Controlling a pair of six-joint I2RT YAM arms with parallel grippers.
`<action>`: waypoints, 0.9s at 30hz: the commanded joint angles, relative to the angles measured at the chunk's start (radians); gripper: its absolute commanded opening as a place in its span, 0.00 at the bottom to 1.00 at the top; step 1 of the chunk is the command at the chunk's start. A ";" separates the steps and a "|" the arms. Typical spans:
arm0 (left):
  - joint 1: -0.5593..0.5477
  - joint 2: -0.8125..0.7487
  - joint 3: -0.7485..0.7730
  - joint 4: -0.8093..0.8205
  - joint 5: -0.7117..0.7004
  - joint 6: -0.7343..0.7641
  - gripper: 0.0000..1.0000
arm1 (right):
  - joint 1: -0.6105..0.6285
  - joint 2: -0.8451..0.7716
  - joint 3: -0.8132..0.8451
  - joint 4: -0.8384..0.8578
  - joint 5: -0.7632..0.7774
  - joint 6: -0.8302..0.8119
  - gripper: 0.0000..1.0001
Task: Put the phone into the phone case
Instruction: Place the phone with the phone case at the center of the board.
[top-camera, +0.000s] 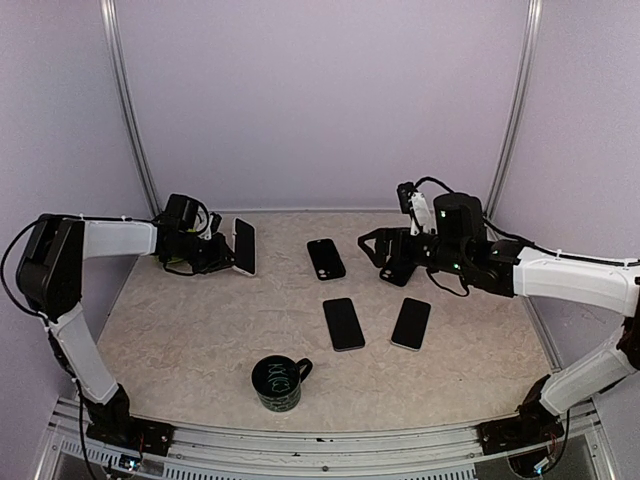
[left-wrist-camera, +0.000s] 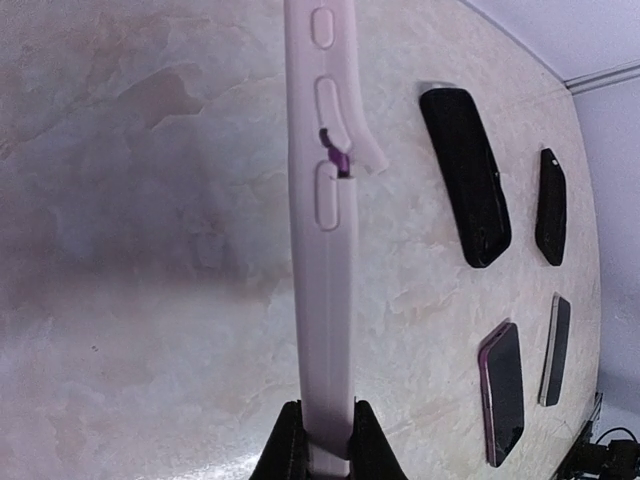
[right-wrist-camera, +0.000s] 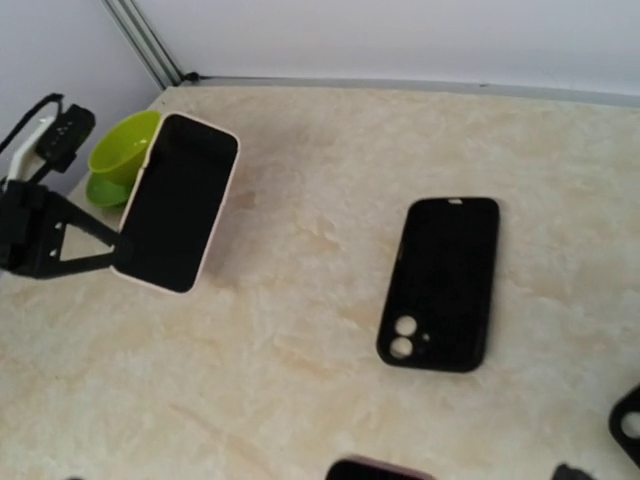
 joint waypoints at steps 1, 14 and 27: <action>0.038 0.065 0.101 -0.059 0.054 0.078 0.00 | -0.004 -0.057 -0.047 0.002 0.024 -0.021 1.00; 0.078 0.251 0.356 -0.308 0.069 0.175 0.04 | -0.005 -0.093 -0.096 -0.012 0.052 -0.071 1.00; 0.088 0.313 0.429 -0.375 0.092 0.173 0.28 | -0.004 -0.097 -0.100 -0.012 0.053 -0.093 1.00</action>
